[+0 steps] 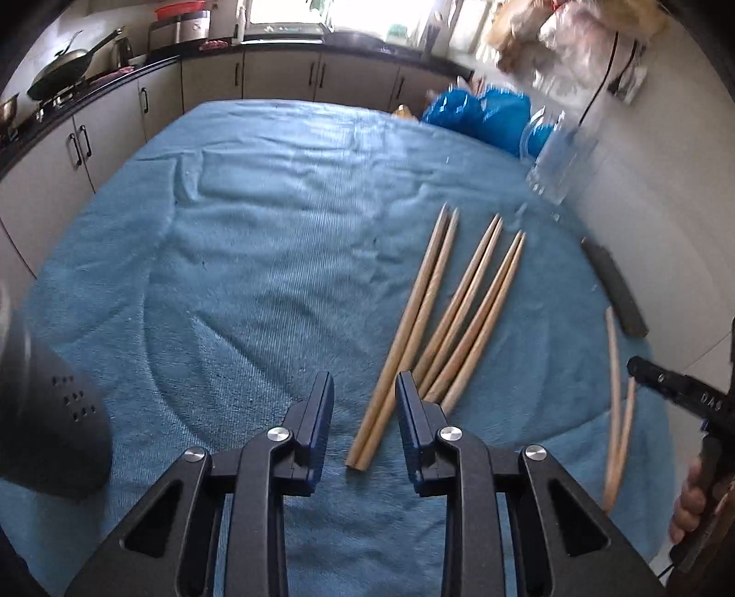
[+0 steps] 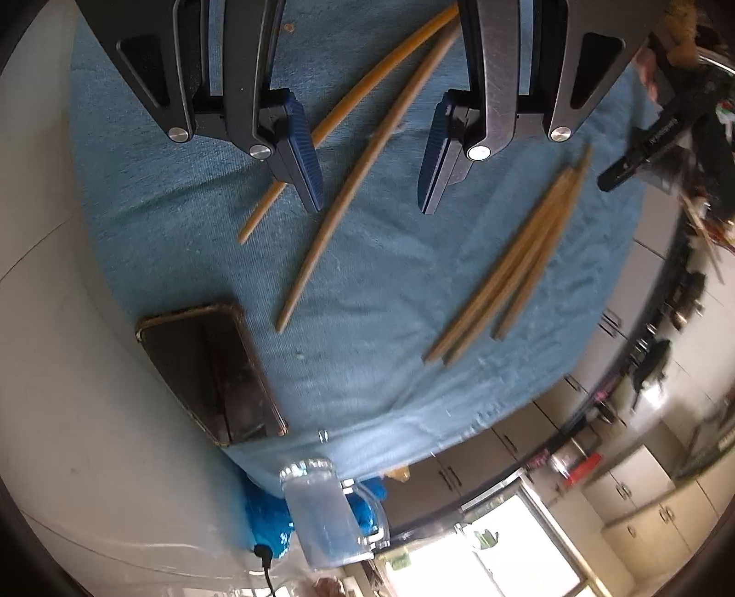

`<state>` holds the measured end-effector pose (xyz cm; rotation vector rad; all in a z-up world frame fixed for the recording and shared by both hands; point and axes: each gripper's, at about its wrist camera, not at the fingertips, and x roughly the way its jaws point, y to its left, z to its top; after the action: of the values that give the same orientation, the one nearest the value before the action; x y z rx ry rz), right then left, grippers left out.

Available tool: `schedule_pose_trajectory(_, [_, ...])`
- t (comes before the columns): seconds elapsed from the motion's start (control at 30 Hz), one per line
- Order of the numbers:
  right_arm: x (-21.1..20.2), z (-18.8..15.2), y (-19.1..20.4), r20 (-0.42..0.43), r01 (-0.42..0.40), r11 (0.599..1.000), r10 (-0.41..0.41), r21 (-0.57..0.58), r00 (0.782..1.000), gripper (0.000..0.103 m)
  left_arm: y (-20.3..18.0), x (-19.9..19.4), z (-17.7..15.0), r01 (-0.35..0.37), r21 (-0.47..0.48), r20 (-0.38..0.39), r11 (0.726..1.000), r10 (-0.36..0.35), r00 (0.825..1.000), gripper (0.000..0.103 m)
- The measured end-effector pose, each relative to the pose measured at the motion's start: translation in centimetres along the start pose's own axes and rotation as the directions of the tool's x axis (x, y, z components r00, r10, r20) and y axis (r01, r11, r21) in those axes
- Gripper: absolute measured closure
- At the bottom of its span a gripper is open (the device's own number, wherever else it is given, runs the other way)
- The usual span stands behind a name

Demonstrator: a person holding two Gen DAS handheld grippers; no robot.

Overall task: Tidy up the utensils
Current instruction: 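Return the open left gripper over the remaining chopsticks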

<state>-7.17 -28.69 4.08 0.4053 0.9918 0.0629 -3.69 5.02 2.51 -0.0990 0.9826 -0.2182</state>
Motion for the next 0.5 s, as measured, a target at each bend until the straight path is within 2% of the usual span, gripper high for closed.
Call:
schedule_pose_trajectory(0.1, [1.1,-0.4,0.1,-0.024,0.032,0.999,-0.033,-0.011,0.999,0.057,-0.1,0.9,0.1,-0.006,0.010,-0.009,1.000,0.006,1.000,0.080])
schedule_pose_trajectory(0.13, [1.4,-0.4,0.1,-0.031,0.036,0.999,-0.037,-0.012,0.999,0.057,-0.2,0.9,0.3,-0.009,0.014,-0.004,1.000,0.009,1.000,0.091])
schedule_pose_trajectory(0.2, [1.8,-0.7,0.0,-0.041,0.040,0.999,-0.041,-0.012,0.998,0.057,-0.5,1.0,0.7,-0.032,0.028,-0.007,0.999,0.032,0.999,0.103])
schedule_pose_trajectory(0.27, [2.0,-0.6,0.1,-0.032,0.052,0.999,-0.052,-0.015,0.998,0.057,-0.3,1.5,0.9,-0.070,0.020,-0.031,0.997,0.071,0.997,0.103])
schedule_pose_trajectory(0.37, [2.1,-0.5,0.5,-0.032,0.057,0.998,-0.058,-0.017,0.998,0.059,0.2,1.1,0.6,-0.065,0.016,-0.022,0.998,0.066,0.998,0.103])
schedule_pose_trajectory(0.47, [2.4,-0.5,1.1,-0.031,0.067,0.997,-0.068,-0.026,0.997,0.064,0.4,0.8,0.3,-0.042,0.013,-0.030,0.999,0.042,0.999,0.103])
schedule_pose_trajectory(0.5, [2.5,-0.5,1.3,-0.036,0.061,0.998,-0.062,-0.028,0.997,0.065,0.5,0.5,0.1,-0.014,0.002,-0.030,1.000,0.014,0.999,0.103])
